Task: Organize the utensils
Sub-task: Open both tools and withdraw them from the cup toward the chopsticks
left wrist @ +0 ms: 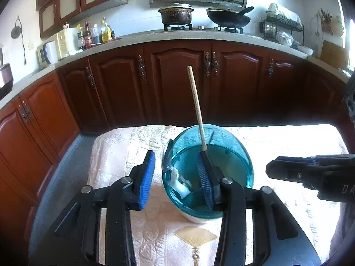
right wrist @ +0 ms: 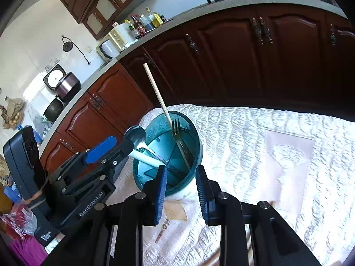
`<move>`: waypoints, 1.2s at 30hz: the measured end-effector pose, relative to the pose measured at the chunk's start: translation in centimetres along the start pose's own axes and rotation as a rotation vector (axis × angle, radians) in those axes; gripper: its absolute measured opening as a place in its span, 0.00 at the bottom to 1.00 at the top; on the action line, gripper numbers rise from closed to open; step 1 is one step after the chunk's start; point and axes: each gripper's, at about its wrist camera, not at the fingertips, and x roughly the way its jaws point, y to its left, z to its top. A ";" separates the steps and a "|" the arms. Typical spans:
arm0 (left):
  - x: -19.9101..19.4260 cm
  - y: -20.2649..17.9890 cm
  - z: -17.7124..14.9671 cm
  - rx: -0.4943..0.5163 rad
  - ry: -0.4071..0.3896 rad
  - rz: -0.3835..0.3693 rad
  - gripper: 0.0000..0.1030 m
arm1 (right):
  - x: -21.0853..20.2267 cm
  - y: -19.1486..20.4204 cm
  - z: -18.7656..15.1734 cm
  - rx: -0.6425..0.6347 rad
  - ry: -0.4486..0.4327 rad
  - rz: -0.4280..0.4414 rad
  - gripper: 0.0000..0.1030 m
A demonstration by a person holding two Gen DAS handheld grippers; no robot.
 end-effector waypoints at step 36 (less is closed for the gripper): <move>-4.3 -5.6 -5.5 -0.045 0.180 -0.276 0.56 | -7.3 -5.0 -10.6 0.102 0.029 -0.266 0.40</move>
